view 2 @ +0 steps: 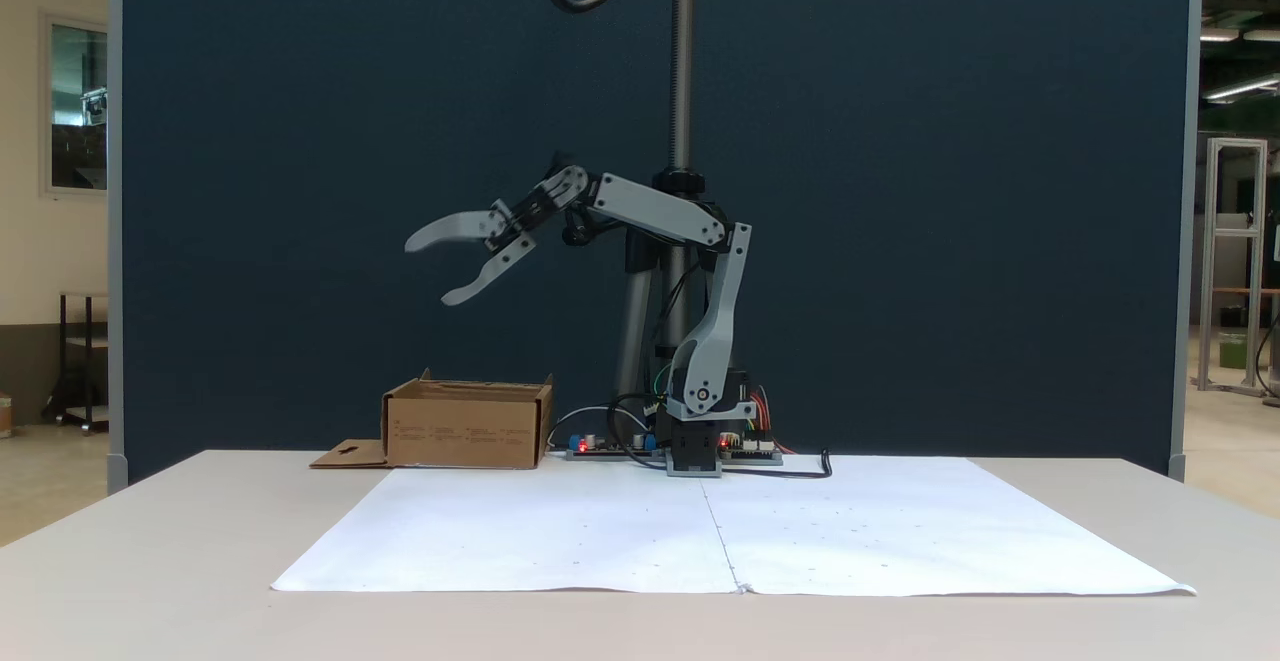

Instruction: Grasp a green dice and put it in the bin.

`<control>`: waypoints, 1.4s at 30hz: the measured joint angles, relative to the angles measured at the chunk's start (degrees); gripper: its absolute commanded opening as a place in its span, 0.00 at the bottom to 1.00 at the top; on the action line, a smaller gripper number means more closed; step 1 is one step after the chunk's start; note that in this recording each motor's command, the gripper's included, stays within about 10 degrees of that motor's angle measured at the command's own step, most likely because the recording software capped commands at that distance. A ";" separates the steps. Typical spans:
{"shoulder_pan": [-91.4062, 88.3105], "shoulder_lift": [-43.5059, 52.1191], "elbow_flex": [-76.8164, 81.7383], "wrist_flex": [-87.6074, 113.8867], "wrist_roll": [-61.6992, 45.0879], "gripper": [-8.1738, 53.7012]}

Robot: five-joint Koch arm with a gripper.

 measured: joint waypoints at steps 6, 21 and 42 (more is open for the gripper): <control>-21.09 1.41 -0.09 -2.37 1.58 0.72; -61.17 4.13 1.58 -12.66 1.58 0.84; -71.02 26.89 67.85 -48.34 0.44 0.83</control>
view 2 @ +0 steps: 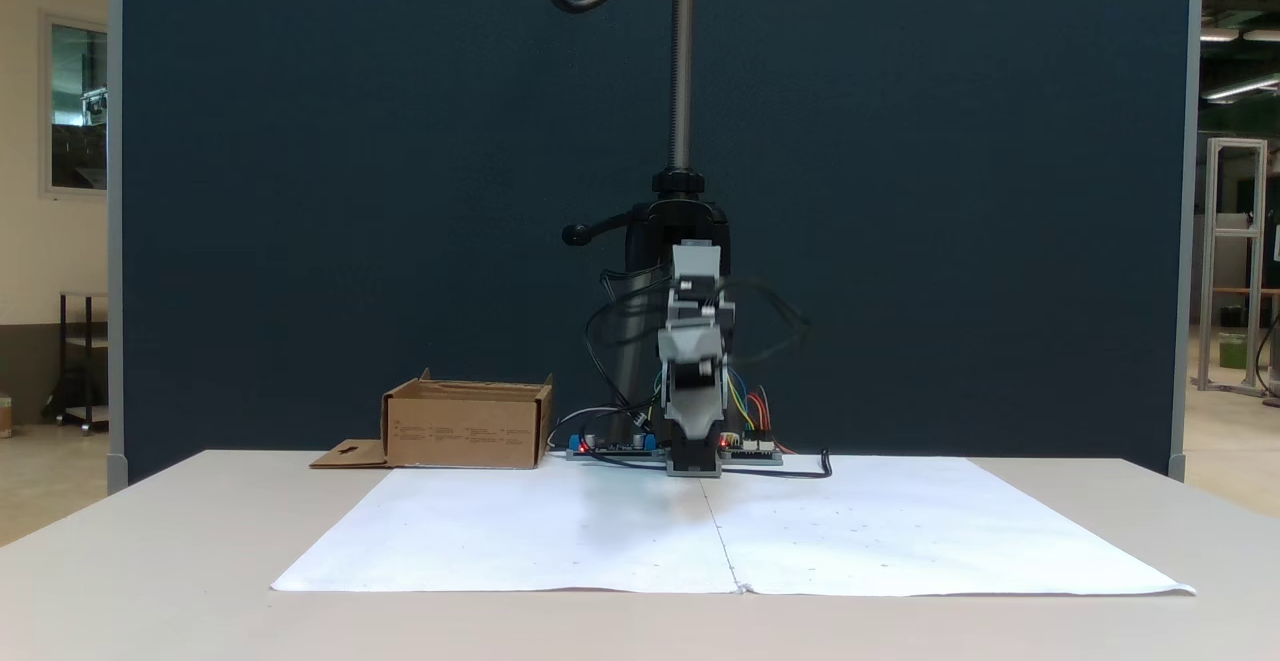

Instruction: Grasp a green dice and put it in the bin.

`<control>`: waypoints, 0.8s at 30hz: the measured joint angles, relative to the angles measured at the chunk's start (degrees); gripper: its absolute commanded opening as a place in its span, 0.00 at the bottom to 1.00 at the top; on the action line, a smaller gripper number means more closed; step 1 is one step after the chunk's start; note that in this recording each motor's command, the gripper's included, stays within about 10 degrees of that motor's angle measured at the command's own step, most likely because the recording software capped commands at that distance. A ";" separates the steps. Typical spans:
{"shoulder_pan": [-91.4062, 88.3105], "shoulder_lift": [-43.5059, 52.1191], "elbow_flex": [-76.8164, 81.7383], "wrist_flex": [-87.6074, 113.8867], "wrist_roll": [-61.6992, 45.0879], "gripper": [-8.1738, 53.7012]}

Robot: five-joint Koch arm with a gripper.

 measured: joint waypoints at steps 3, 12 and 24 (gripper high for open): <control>0.00 0.35 5.19 -5.19 -0.35 0.83; -0.62 0.35 18.37 -21.36 -3.78 0.83; -0.62 0.44 25.14 -39.11 -4.04 0.84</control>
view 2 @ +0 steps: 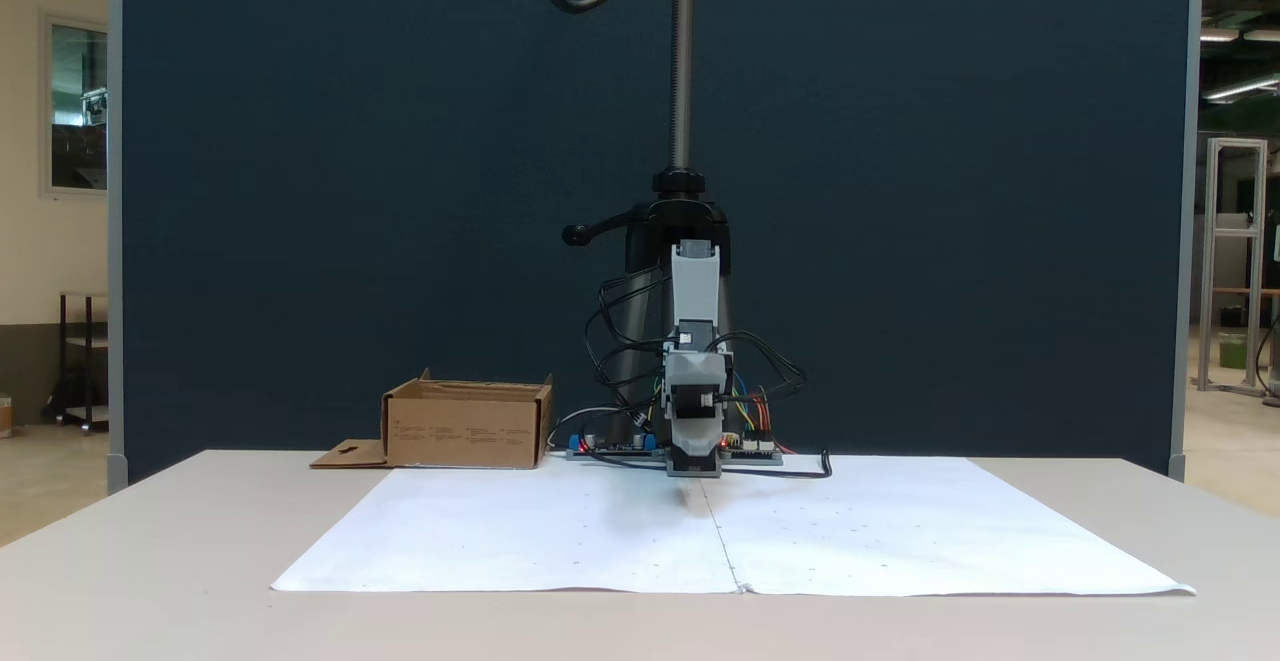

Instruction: Grasp a green dice and put it in the bin.

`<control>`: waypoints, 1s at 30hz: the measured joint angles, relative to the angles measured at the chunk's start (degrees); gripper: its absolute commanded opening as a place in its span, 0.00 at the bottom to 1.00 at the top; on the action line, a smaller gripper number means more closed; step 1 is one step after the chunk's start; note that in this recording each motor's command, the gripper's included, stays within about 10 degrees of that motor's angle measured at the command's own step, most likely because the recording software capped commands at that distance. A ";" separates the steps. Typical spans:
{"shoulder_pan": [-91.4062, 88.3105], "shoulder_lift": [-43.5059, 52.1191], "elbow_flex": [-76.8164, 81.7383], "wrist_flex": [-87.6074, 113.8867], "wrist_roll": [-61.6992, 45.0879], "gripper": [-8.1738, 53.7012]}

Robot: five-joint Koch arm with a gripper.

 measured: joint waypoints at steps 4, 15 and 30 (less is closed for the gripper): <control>-0.09 0.00 0.00 -4.13 0.00 0.84; -0.97 0.00 0.00 -14.68 0.00 0.84; -0.70 0.00 0.00 -26.02 0.00 0.85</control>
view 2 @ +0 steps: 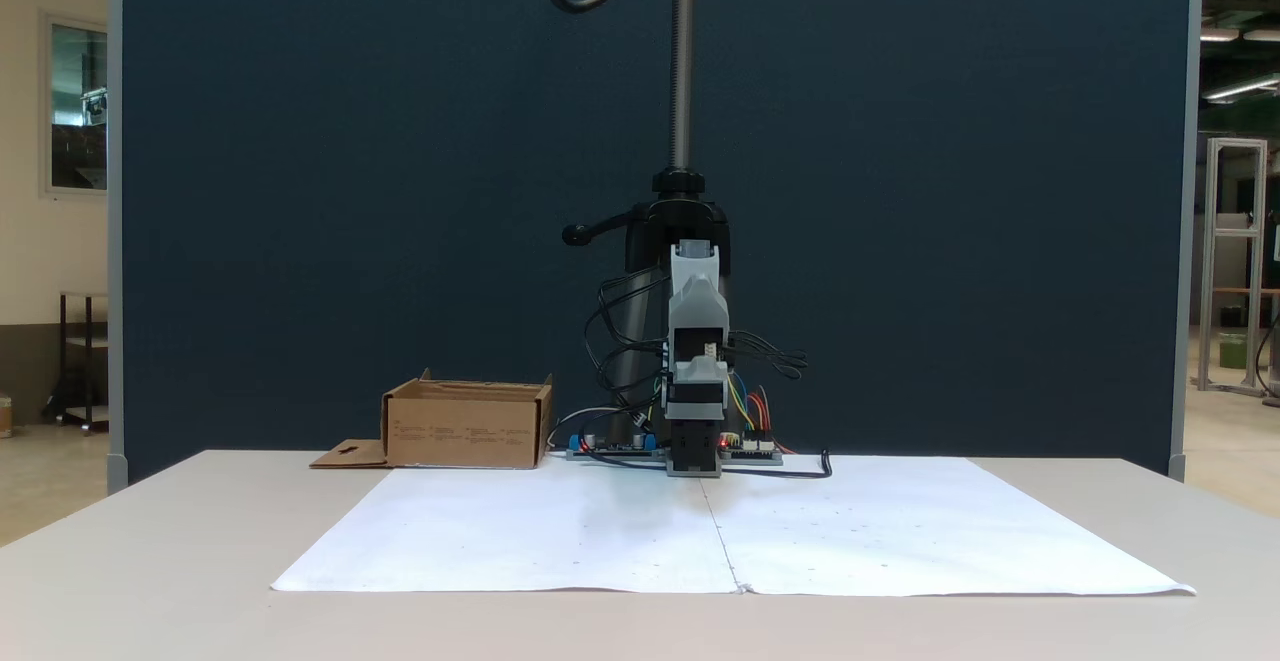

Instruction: Grasp a green dice and put it in the bin.

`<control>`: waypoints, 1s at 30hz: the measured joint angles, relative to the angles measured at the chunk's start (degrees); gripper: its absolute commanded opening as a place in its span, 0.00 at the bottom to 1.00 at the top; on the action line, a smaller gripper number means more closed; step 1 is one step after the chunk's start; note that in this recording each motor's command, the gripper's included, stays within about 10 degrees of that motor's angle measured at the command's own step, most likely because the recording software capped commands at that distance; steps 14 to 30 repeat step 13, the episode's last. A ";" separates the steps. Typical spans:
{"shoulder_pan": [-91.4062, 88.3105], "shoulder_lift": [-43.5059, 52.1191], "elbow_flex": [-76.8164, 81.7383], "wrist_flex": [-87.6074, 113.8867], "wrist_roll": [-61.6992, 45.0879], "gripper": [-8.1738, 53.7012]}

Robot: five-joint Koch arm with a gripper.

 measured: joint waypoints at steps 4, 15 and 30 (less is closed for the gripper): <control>-0.53 -0.09 0.00 -2.46 0.00 0.85; -0.53 -0.09 0.00 -6.24 0.00 0.85; -0.53 -0.09 0.00 -6.24 0.00 0.85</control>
